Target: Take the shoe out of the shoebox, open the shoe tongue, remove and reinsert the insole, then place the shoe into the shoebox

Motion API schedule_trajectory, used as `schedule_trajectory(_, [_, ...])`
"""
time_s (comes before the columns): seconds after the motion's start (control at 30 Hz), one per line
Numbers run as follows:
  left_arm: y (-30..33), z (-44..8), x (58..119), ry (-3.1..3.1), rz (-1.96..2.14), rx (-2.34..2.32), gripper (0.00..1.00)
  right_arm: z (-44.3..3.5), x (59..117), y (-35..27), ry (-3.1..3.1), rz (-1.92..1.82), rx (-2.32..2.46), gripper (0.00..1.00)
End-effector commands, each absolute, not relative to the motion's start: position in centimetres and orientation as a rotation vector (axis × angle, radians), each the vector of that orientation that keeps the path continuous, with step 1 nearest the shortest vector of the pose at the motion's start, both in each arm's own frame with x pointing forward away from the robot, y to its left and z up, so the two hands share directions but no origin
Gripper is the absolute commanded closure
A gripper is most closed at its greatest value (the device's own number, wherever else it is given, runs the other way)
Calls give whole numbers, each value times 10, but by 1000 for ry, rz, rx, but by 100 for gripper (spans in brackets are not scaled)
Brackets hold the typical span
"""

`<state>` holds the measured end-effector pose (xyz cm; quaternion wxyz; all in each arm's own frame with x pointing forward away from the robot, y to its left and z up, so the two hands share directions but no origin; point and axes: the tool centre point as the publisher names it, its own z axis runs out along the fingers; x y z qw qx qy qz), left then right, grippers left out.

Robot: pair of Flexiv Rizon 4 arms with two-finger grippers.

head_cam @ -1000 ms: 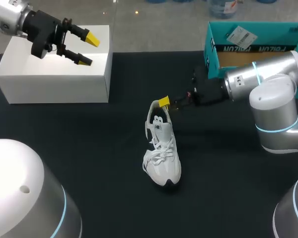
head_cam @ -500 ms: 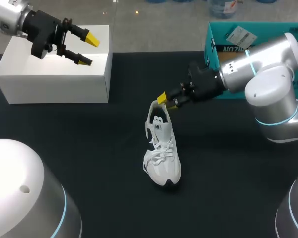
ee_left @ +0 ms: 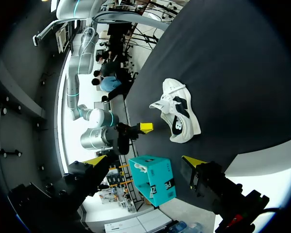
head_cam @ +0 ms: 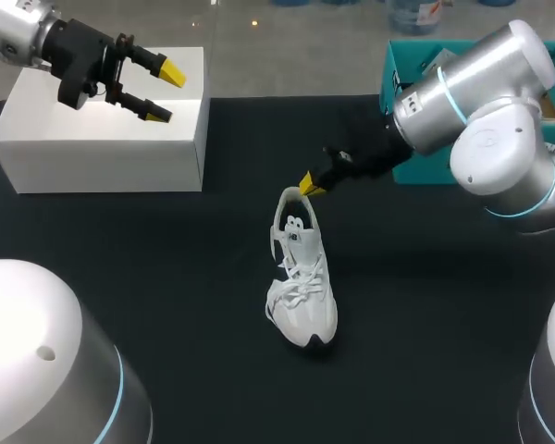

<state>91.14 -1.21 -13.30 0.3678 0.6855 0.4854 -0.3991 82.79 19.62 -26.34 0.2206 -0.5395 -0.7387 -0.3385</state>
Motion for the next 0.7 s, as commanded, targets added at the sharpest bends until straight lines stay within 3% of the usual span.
schedule_trajectory(0.03, [-12, -133, 911, 1248, -1022, 1762, 0, -262, 838, 208, -2140, -669, -1690, 100])
schedule_trajectory(0.3, [-12, -133, 911, 1248, -1022, 1762, 0, -301, 851, 214, -2077, -201, -2079, 100])
schedule_trajectory(0.7, [-12, -133, 911, 1248, -1022, 1762, 0, -301, 851, 214, -2077, -201, -2079, 100])
